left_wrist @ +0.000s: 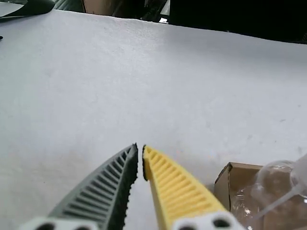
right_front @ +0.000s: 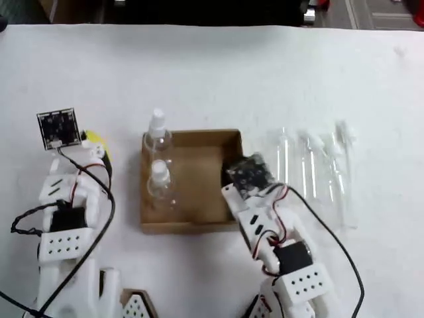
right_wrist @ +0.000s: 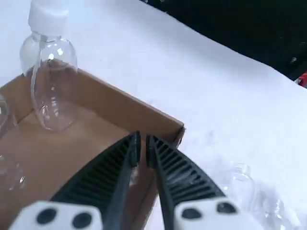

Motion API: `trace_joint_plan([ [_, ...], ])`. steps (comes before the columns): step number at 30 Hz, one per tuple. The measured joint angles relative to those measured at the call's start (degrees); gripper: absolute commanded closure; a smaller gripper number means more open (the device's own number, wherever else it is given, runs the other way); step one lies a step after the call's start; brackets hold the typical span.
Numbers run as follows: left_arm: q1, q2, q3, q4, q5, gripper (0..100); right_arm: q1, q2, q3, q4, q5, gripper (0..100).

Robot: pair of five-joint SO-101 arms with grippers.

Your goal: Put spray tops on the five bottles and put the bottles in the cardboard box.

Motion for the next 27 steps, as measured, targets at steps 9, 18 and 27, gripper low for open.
trace_joint_plan([
  [9,0.0,0.0,0.0,0.0,0.0,98,1.14,-3.25,0.53,0.0,-1.23,87.2],
  [18,0.0,0.0,0.0,0.0,0.0,98,1.14,-3.34,0.53,1.14,-1.23,96.1],
  [27,0.0,0.0,0.0,0.0,0.0,98,1.05,-3.34,0.53,1.23,-1.41,96.1],
])
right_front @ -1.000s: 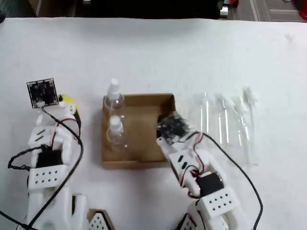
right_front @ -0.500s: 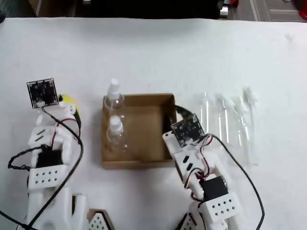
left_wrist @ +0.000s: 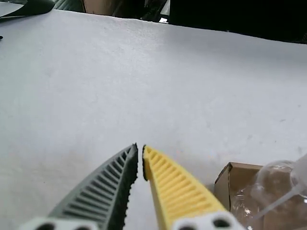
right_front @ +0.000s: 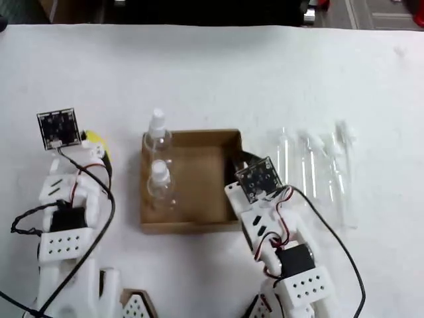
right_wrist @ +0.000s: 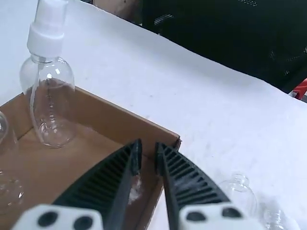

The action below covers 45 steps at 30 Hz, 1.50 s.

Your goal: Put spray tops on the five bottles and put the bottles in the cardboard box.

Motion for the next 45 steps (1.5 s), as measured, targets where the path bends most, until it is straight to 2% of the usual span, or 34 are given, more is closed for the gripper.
trace_joint_plan([
  [8,0.0,0.0,0.0,0.0,0.0,98,0.0,0.0,0.0,0.0,0.0,95.2],
  [13,0.0,0.0,0.0,0.0,0.0,98,0.0,0.0,0.0,0.0,0.0,84.0],
  [15,0.0,0.0,0.0,0.0,0.0,98,0.0,0.0,0.0,0.0,0.0,82.6],
  [21,0.0,0.0,0.0,0.0,0.0,98,0.09,0.0,0.0,0.0,0.0,98.1],
  [23,0.0,0.0,0.0,0.0,0.0,98,0.0,0.0,0.0,0.0,0.0,97.4],
  [29,0.0,0.0,0.0,0.0,0.0,98,0.0,0.0,0.0,0.0,0.0,85.4],
  [34,0.0,0.0,0.0,0.0,0.0,98,0.09,0.0,0.0,0.0,0.0,98.8],
  [40,0.0,0.0,0.0,0.0,0.0,98,0.0,0.0,0.0,0.0,0.0,86.7],
  [44,0.0,0.0,0.0,0.0,0.0,98,0.09,0.0,0.0,0.0,0.0,99.1],
  [45,0.0,0.0,0.0,0.0,0.0,98,0.09,0.0,0.0,0.0,0.0,98.3],
])
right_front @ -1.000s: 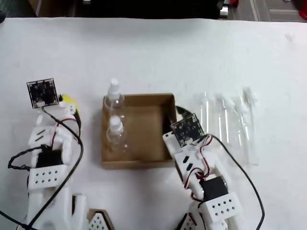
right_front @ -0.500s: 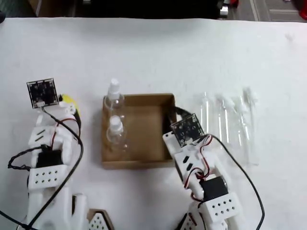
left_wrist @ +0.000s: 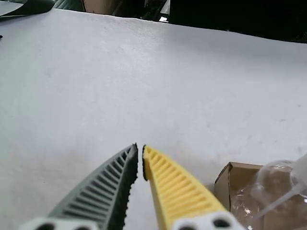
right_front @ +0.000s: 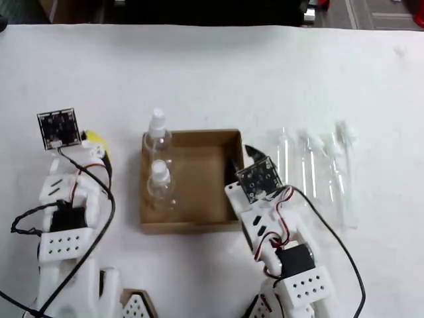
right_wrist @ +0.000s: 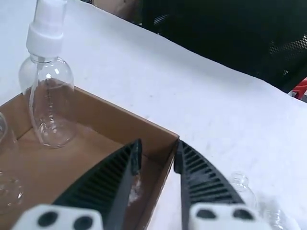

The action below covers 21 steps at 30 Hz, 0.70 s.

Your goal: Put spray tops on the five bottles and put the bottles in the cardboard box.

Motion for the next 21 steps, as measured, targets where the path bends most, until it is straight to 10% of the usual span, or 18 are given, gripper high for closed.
trace_joint_plan([
  [21,0.0,0.0,3.69,-5.54,-0.44,98,-0.09,0.0,0.0,0.0,4.4,97.7],
])
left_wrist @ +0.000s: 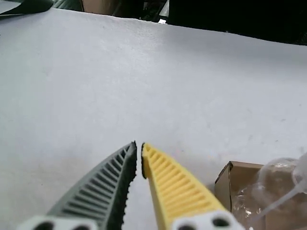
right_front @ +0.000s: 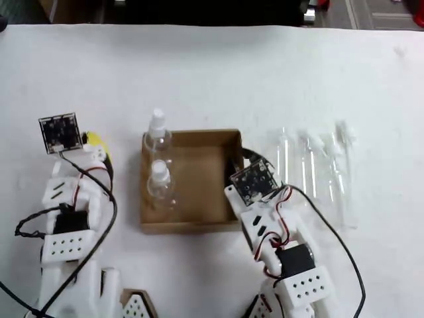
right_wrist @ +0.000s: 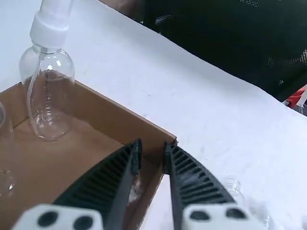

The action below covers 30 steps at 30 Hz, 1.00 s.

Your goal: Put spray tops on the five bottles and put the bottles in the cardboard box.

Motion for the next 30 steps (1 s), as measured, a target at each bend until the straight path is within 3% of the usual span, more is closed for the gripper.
trace_joint_plan([
  [4,0.0,0.0,0.0,-0.62,-2.29,98,0.0,0.0,0.0,0.0,0.09,92.6],
  [8,0.0,0.0,0.0,-0.62,-2.46,98,0.0,0.0,0.0,0.0,0.09,98.6],
  [18,2.55,0.0,0.0,-0.79,-2.99,98,5.19,0.0,0.0,-0.26,-0.09,95.7],
  [24,2.55,0.0,0.0,-3.34,-2.99,98,9.76,0.0,-0.97,-0.18,-9.32,96.0],
  [30,-0.97,0.0,0.0,-5.1,-2.99,98,14.86,0.0,-9.23,6.86,-10.37,96.1],
])
